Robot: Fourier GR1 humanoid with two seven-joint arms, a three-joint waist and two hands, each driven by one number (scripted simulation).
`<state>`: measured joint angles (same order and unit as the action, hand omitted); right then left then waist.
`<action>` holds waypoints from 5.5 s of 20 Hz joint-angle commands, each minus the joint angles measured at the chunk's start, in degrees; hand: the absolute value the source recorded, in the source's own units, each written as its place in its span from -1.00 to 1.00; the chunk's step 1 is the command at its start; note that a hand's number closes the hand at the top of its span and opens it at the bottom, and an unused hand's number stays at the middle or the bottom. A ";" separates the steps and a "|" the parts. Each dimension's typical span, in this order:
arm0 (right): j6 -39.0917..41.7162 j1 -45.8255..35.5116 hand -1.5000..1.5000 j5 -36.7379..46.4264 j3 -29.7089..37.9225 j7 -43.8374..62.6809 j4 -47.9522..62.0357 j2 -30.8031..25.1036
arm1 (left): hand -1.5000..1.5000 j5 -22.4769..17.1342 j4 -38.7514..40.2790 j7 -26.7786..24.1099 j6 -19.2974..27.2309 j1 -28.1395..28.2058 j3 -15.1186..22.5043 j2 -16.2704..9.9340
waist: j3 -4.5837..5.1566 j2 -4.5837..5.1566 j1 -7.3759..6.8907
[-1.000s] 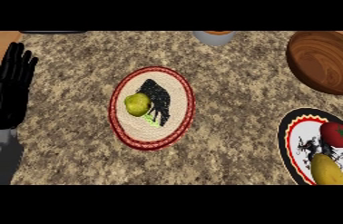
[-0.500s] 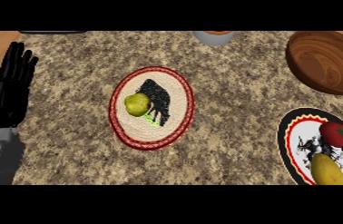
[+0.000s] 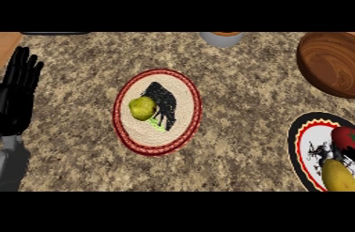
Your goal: Pick the lemon from the plate and place it in the bowl
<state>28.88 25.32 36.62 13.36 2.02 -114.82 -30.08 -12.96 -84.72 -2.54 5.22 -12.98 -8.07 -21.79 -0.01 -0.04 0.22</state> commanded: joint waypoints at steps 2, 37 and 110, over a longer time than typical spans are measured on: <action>0.55 0.68 -1.00 4.92 -1.79 0.58 -1.74 3.90 | 0.00 -1.13 0.15 -1.63 -3.15 2.63 -2.86 -0.11 | 0.02 -0.02 0.03; -8.32 -12.52 1.00 10.55 22.29 -20.46 44.89 -12.17 | 0.00 3.96 -1.91 1.92 -2.19 -0.77 -3.62 4.21 | -0.42 0.51 0.47; -20.73 -76.93 -1.00 0.48 17.30 -14.55 101.00 -12.42 | 0.00 5.81 1.12 0.17 -4.14 -3.75 -4.21 4.30 | -0.20 1.07 -2.48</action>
<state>9.94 -51.25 40.89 26.81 -10.97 -16.06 -44.66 -7.83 -84.35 -1.26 0.73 -16.50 -11.95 -17.26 -0.18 0.92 -2.35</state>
